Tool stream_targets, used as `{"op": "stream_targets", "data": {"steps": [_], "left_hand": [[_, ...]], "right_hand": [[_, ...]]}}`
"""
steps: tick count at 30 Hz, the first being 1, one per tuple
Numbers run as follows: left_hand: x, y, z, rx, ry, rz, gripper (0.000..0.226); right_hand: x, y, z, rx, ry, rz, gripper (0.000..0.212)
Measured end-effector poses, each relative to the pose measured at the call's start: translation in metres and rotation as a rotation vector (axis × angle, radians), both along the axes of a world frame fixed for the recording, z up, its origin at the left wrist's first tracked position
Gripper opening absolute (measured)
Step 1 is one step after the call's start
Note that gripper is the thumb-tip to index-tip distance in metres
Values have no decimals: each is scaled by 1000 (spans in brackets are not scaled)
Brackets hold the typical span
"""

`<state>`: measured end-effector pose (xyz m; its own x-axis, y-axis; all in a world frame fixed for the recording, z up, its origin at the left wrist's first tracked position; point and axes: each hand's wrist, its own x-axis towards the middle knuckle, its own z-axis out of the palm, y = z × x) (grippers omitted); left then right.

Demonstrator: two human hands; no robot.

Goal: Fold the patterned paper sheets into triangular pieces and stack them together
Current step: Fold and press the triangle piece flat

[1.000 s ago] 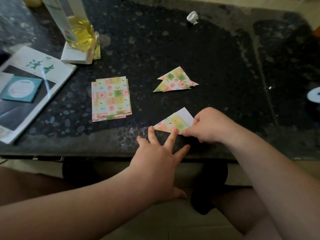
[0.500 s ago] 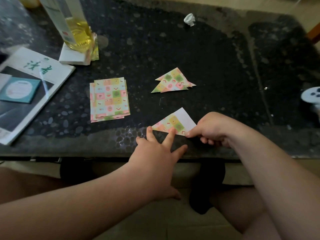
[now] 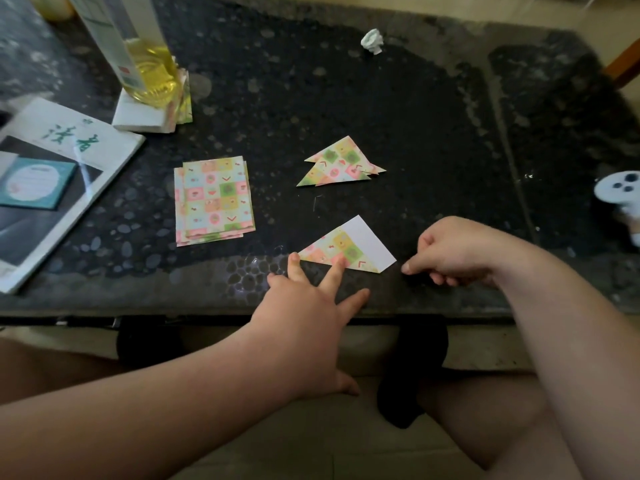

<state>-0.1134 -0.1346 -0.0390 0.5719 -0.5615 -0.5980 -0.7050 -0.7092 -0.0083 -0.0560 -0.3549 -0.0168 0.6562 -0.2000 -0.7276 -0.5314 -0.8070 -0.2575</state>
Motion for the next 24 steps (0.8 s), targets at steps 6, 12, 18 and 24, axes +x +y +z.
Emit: {"op": "stream_targets", "data": {"steps": [6, 12, 18, 24], "left_hand": [[-3, 1, -5, -3, -41, -4, 109], [1, 7, 0, -15, -27, 0, 104], [13, 40, 21, -86, 56, 147, 103], [54, 64, 42, -413, 80, 490, 64]], "right_hand": [[-6, 45, -13, 71, -478, 87, 21], [-7, 54, -22, 92, -292, 188, 25], [-5, 56, -21, 37, -295, 228, 27], [3, 49, -4, 37, -280, 167, 22]]}}
